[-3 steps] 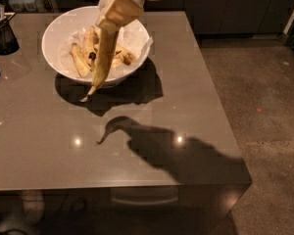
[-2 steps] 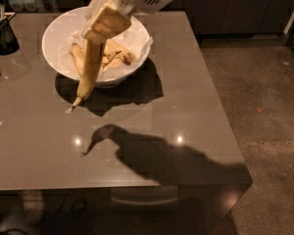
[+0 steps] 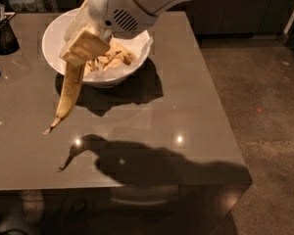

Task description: Pick banana from white bowl

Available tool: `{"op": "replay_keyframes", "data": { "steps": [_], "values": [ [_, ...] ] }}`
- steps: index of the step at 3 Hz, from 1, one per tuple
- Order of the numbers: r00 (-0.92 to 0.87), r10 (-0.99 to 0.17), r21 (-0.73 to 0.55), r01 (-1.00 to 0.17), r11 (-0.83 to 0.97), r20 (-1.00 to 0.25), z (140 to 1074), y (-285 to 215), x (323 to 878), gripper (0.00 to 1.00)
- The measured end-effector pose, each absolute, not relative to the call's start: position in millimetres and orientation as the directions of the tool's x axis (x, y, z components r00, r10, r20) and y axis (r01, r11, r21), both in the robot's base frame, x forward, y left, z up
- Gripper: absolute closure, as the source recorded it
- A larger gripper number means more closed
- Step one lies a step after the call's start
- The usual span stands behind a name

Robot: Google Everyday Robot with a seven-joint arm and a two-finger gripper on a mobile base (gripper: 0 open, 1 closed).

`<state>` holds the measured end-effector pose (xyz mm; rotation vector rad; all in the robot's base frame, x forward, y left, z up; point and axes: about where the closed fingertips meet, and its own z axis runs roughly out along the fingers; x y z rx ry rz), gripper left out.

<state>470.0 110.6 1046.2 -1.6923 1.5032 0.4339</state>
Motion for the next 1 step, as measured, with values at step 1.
{"op": "replay_keyframes", "data": {
  "steps": [1],
  "values": [
    [0.229,-0.659,-0.338,-0.940,0.040,-0.716,1045.9,111.0,469.7,1.00]
  ]
}}
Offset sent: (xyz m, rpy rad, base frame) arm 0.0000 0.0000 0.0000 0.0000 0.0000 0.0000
